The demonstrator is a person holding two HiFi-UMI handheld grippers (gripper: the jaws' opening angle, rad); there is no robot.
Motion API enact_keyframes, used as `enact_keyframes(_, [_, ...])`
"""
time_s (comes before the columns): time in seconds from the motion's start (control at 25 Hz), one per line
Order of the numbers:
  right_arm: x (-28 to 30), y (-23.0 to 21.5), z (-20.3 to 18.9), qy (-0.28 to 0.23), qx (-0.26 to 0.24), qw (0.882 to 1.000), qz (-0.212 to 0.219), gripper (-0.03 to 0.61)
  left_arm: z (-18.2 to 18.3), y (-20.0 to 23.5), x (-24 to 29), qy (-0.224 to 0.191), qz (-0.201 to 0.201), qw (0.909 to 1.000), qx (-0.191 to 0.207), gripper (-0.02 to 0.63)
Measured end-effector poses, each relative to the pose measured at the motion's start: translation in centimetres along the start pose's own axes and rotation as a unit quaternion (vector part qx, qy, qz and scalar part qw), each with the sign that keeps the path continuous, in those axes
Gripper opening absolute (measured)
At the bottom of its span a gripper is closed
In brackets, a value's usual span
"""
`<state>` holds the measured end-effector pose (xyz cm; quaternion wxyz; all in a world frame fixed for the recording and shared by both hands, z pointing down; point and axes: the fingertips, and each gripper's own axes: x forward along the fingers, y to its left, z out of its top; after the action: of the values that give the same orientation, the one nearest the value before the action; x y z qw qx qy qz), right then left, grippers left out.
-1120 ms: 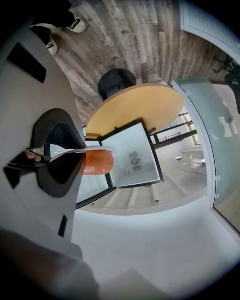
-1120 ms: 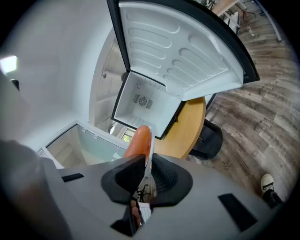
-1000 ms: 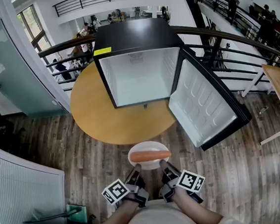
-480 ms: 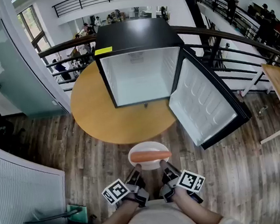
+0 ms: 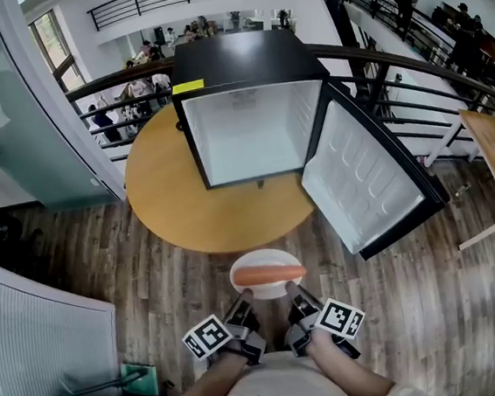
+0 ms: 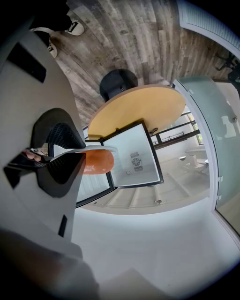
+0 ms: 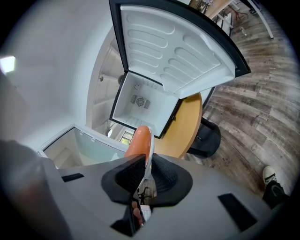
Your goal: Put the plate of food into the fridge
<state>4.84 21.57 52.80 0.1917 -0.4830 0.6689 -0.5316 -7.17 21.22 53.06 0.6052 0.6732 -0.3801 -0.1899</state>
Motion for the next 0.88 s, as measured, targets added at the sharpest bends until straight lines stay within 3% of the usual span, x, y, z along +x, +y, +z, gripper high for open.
enact_keyframes(0.52, [2.3,2.1,-3.0,-0.035,0.008,0.999,-0.015,0.055,3.9,1.0,-1.6,0.037,-0.014,0.9992,0.004,0.043])
enact_keyframes(0.88, [5.0,1.8,-2.0,-0.036,0.013,0.999,-0.017,0.055,5.9,1.7,0.3,0.038,-0.013,0.9992,-0.004,0.043])
